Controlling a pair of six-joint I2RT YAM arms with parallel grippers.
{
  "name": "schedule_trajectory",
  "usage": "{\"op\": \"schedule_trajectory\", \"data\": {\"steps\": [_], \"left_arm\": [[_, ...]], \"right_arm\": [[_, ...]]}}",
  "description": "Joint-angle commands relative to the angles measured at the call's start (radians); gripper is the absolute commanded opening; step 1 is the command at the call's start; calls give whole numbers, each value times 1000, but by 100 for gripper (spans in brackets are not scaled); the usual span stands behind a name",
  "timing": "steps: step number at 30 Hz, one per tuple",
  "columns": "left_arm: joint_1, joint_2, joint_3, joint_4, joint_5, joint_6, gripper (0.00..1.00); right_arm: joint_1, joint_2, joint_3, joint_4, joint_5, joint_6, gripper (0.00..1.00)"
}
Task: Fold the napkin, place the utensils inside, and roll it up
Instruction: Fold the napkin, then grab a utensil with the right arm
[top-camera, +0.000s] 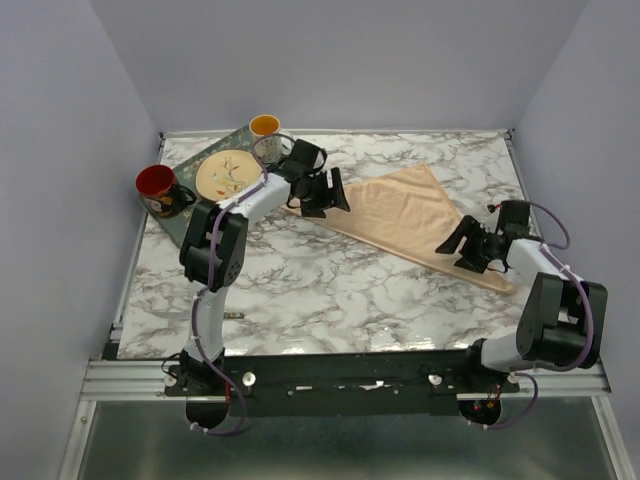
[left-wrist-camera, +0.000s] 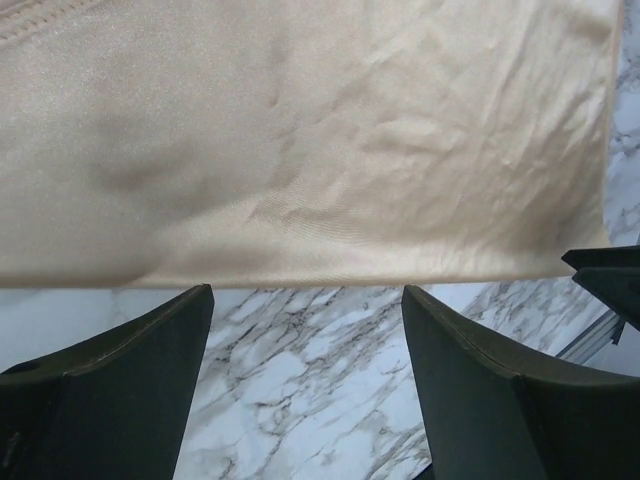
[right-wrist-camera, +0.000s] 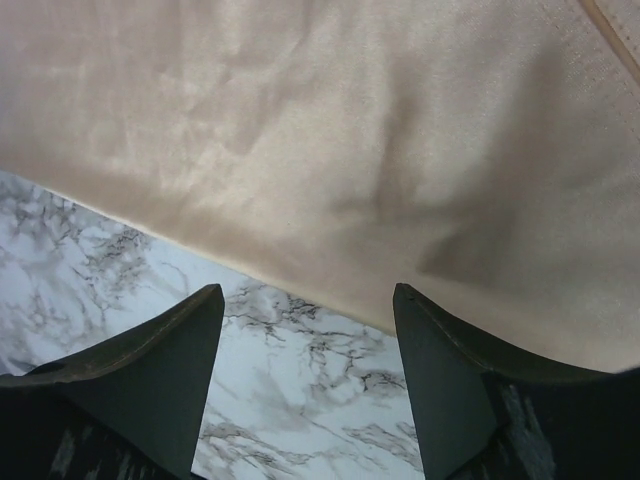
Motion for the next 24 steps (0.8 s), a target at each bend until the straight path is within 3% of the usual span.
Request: {"op": "schedule_trajectory", "data": {"steps": [1, 9, 13, 17, 19, 24], "left_arm": [[-3, -193, -25, -9, -44, 52, 90], [3, -437, -211, -32, -156, 61, 93], [34, -607, -312, -178, -418, 18, 93], [167, -877, -604, -207, -520, -178, 97], [225, -984, -674, -224, -520, -227, 97], [324, -1063, -892, -235, -410, -275, 97]], "right_arm": [[85, -109, 91, -88, 139, -63, 77], [288, -103, 208, -142, 215, -153, 78], [427, -65, 256, -179, 291, -172, 78], [567, -43, 297, -180, 336, -162, 78], [602, -36, 315, -180, 325, -150, 78], [670, -28, 343, -170, 293, -161, 78]]}}
